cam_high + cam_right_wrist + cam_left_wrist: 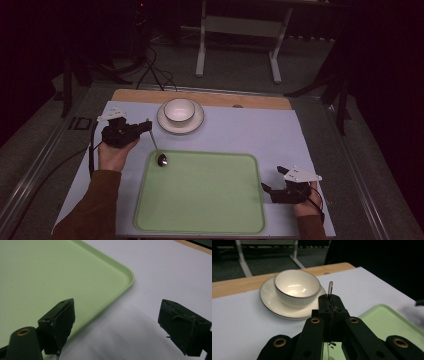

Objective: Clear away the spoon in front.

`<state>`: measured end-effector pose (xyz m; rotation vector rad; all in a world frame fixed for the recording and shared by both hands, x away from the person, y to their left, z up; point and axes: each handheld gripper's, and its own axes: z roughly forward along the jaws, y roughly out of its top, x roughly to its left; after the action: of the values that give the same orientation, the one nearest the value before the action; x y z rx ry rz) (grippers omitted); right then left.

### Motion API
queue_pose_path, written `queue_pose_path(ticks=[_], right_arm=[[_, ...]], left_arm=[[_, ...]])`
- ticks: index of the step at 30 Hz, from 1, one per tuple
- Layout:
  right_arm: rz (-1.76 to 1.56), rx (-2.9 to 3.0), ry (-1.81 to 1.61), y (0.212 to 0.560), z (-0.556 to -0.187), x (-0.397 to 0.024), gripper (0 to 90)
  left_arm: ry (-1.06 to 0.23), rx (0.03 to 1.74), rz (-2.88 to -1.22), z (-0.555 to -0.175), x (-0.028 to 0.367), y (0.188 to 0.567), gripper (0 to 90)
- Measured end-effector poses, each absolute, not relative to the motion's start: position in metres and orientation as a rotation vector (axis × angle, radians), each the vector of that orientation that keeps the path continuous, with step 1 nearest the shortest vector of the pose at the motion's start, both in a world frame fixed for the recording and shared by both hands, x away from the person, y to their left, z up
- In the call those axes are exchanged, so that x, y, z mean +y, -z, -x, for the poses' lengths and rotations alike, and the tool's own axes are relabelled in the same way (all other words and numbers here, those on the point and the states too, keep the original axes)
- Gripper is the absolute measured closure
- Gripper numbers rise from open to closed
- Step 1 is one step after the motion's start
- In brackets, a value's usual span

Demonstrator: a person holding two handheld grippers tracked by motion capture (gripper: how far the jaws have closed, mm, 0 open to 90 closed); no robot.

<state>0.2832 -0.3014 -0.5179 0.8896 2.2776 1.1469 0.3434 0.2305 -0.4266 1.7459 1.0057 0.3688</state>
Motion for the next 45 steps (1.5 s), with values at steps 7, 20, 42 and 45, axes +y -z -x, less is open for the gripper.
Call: queue_pose_path(ticks=[7,20,42,45], right_arm=[[-0.891,2.279,-1.146,0.518,-0.283,-0.301,13.9],[-0.898,2.285,-1.134,0.519,-0.283,-0.300,13.8],[-0.907,2.299,-1.112,0.520,-0.285,-0.300,13.9],[-0.908,2.302,-1.107,0.521,-0.285,-0.299,13.8]], left_arm=[[-0.273,0.949,-1.760,-0.328,0.228,0.433,89.4],[-0.128,0.939,-1.773,-0.307,0.231,0.469,87.0],[-0.036,0.985,-1.803,-0.315,0.223,0.511,79.9],[-0.023,0.992,-1.811,-0.317,0.223,0.516,79.4]])
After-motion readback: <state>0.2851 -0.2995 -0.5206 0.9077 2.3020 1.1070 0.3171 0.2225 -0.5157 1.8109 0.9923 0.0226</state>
